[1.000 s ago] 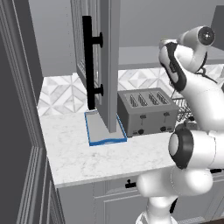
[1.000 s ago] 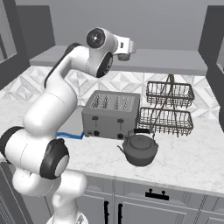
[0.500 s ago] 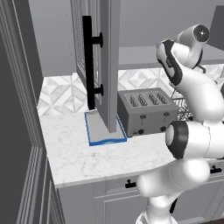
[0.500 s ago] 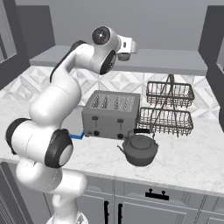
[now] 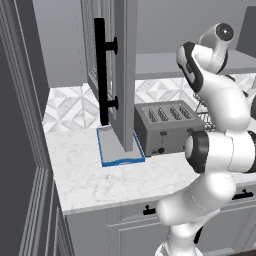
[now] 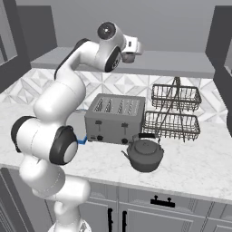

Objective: Pick the kettle from the counter and place it on the tray. Then pick the mug from the cabinet and place it on the tray. Then close the cabinet doors.

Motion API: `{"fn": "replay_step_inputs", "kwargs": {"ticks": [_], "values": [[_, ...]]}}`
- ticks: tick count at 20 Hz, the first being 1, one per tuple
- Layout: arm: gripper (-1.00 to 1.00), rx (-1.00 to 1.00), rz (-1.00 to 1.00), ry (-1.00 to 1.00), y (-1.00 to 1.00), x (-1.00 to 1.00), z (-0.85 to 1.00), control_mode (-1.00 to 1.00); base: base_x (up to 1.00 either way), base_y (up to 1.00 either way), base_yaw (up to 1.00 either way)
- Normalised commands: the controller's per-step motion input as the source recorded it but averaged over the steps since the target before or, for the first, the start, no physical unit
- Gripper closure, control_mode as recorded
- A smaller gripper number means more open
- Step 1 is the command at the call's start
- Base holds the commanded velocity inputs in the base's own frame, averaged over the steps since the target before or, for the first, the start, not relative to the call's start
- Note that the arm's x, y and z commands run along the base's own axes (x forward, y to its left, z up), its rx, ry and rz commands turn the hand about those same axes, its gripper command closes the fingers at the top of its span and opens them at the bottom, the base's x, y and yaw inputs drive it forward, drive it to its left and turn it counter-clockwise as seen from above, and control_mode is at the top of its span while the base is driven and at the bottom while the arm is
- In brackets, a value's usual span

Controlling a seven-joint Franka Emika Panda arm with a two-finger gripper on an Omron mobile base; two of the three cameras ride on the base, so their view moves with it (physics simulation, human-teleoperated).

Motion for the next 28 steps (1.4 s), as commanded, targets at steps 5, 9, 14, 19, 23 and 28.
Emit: {"fn": "replay_step_inputs", "kwargs": {"ticks": [5, 9, 14, 19, 23, 28], "values": [[1.0, 0.0, 0.0, 0.05, -0.06, 0.05, -0.06, -1.0, 0.0, 0.0, 0.0], [1.0, 0.0, 0.0, 0.04, 0.0, 0.06, -0.09, -1.0, 0.0, 0.0, 0.0], [1.0, -0.01, 0.0, 0.02, 0.0, 0.0, -0.07, -1.0, 0.0, 0.0, 0.0], [1.0, 0.0, 0.0, 0.0, 0.0, -0.14, -0.05, -1.0, 0.0, 0.0, 0.0], [1.0, 0.01, 0.0, 0.0, 0.0, -0.59, -0.2, -1.0, 0.0, 0.0, 0.0], [1.0, 0.0, -0.04, -0.01, 0.38, -0.99, -0.3, -1.0, 0.0, 0.0, 0.0]]}}
